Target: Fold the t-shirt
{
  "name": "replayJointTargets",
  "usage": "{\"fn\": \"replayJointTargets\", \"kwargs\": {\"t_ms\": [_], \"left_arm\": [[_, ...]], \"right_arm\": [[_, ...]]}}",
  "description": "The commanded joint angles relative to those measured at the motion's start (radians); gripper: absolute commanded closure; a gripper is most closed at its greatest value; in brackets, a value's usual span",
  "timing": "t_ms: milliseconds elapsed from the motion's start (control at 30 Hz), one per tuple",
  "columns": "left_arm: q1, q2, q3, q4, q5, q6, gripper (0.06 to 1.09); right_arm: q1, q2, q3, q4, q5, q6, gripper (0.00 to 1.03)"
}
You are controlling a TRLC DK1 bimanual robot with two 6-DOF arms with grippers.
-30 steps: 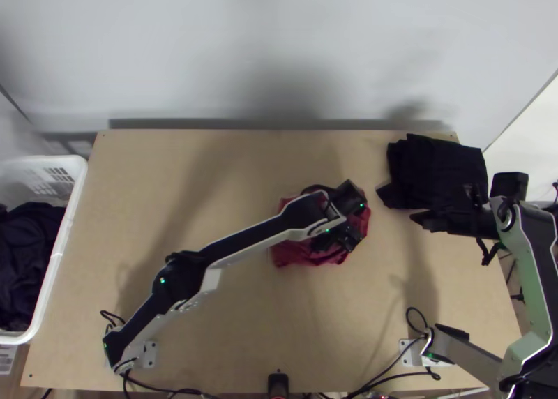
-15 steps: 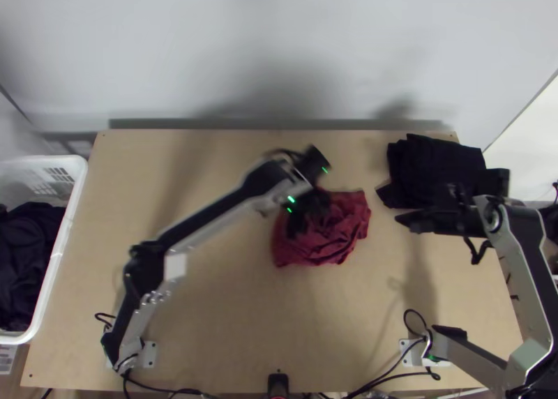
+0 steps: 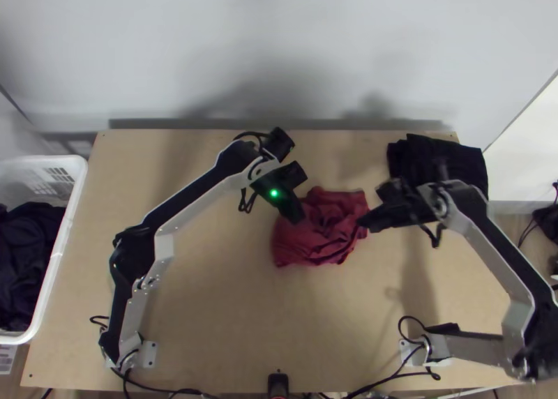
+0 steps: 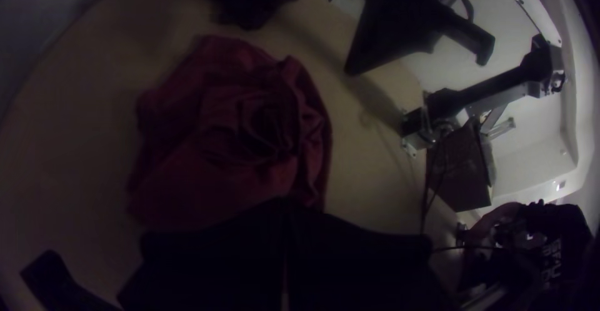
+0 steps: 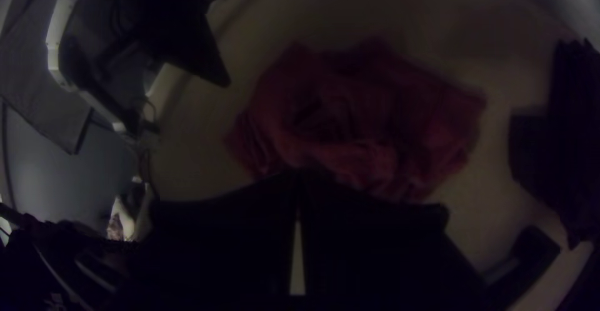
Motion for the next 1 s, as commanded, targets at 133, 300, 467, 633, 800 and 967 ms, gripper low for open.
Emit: {"fn": "replayJointTargets", "kwargs": {"t_ms": [133,300,467,633,800,967], "left_arm": [[0.029,0.015,-0.256,0.155,0.101,-0.155,1.05],[0.055,-0.068,-0.434,0.253,-0.001,-0.161,1.05],[0.069,-0.091,-0.503,0.29,-0.008,-0.172,1.05],[0.061,-0.077,-0.506,0.313,-0.024,-0.184,1.04],[0.061,-0.05,-0.511,0.319,-0.107,-0.191,1.05],[0.05,-0.05,-0.511,0.319,-0.155,-0.191,1.05]], "right_arm": [[0.159,0.23,0.138,0.079,-0.001,0.004,1.0],[0.234,0.246,0.127,0.101,0.0,0.007,1.0],[0.265,0.296,0.127,0.119,0.0,-0.004,1.0],[0.32,0.369,0.118,0.171,0.014,-0.016,1.0],[0.311,0.446,0.125,0.226,0.066,-0.019,1.0],[0.259,0.467,0.11,0.254,0.186,-0.034,1.0]]}}
